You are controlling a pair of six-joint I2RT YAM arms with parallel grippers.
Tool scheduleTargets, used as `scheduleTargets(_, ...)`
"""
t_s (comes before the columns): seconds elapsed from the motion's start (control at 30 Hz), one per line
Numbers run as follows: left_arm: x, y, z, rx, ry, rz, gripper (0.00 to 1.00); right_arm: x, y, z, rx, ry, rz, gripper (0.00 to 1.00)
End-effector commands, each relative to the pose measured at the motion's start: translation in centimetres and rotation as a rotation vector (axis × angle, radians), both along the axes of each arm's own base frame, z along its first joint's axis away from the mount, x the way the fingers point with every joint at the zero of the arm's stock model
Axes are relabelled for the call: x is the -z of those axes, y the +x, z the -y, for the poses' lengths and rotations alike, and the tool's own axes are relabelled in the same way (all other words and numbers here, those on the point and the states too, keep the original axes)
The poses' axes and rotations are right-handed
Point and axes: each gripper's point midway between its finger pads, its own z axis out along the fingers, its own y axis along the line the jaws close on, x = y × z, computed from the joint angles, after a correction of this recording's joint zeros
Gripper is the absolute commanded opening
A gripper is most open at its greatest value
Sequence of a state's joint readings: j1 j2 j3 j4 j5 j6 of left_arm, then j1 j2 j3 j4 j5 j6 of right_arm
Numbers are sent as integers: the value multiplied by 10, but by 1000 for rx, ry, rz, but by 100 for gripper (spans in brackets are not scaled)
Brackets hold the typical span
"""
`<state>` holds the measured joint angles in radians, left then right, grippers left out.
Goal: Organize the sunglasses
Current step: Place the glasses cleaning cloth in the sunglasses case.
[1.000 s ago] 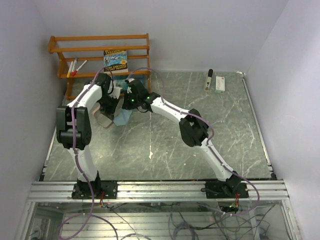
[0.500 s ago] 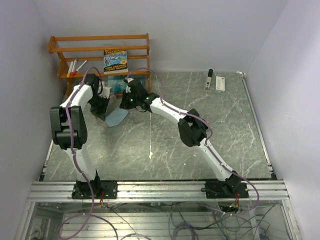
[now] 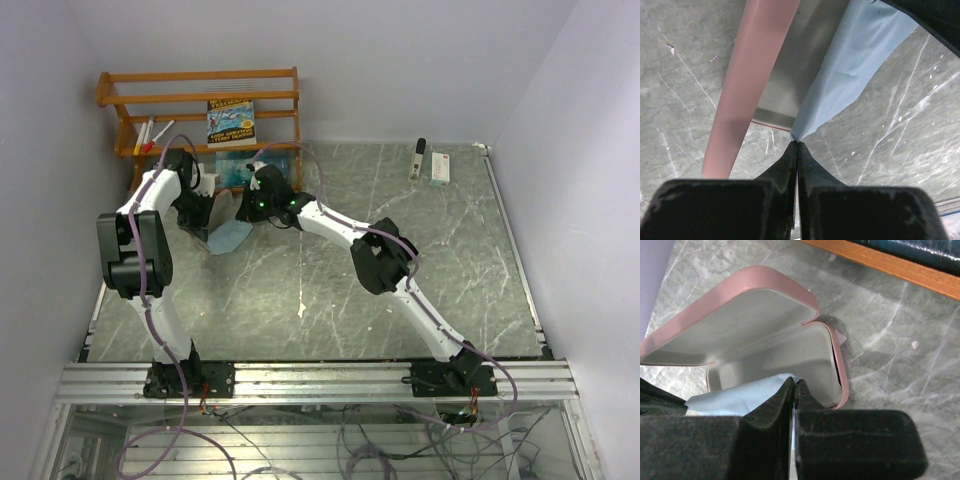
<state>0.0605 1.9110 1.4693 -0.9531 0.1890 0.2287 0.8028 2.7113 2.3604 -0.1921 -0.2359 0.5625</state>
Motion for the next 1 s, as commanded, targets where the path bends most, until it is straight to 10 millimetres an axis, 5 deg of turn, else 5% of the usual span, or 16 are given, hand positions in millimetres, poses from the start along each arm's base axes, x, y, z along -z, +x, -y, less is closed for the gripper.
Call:
scheduleTargets(0.0, -1, 10, -2, -4, -17, 32, 7, -16, 4, -14, -6, 65, 48, 0)
scheduleTargets(0.2, 2, 11, 0, -11, -32, 29, 7, -30, 6, -17, -1, 89, 85, 0)
scheduleTargets(0.97, 1, 31, -12, -50, -16, 56, 7, -26, 17, -19, 33, 93, 115, 0)
